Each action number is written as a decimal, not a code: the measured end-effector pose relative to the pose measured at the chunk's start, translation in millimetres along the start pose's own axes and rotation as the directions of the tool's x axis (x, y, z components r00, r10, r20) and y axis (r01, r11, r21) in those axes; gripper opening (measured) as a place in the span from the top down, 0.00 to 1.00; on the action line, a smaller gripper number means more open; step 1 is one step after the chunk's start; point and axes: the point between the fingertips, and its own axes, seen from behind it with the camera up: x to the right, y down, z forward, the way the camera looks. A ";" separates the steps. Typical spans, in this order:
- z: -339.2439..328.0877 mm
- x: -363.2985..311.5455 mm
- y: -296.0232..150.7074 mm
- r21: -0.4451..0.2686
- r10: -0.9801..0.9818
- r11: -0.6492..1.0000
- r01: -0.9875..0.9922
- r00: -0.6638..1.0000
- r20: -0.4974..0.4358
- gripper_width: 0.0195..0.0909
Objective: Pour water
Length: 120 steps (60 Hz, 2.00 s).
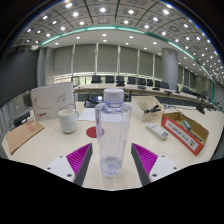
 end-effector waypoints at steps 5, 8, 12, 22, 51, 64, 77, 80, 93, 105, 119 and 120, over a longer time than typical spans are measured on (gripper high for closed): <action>21.6 -1.0 5.3 0.005 -0.008 1.000 0.008 1.000 0.013 0.31; 31.0 -2.1 3.3 0.026 -0.013 1.000 0.012 1.000 0.023 0.43; 35.2 -1.6 -0.9 0.055 -0.020 0.998 0.019 1.000 0.013 0.54; 36.4 -9.4 -2.6 0.061 0.010 0.998 -0.013 0.999 0.041 0.69; 50.7 41.2 -117.5 0.040 -0.396 0.911 0.410 0.898 -0.190 0.72; 98.3 11.3 -192.8 -0.027 -0.733 0.643 0.765 0.605 -0.310 0.73; 141.9 -47.0 -216.5 -0.112 -0.927 0.193 0.975 0.143 -0.347 0.73; 149.9 -55.7 -217.8 -0.134 -0.936 0.115 0.984 0.062 -0.348 0.73; 179.7 -78.2 -211.2 -0.233 -0.900 -0.219 0.947 -0.289 -0.327 0.73; 188.0 -92.5 -204.6 -0.253 -0.857 -0.351 0.901 -0.418 -0.300 0.72; 182.2 -93.3 -203.4 -0.242 -0.889 -0.289 0.926 -0.354 -0.291 0.73; 181.7 -92.5 -204.4 -0.237 -0.896 -0.270 0.933 -0.333 -0.293 0.73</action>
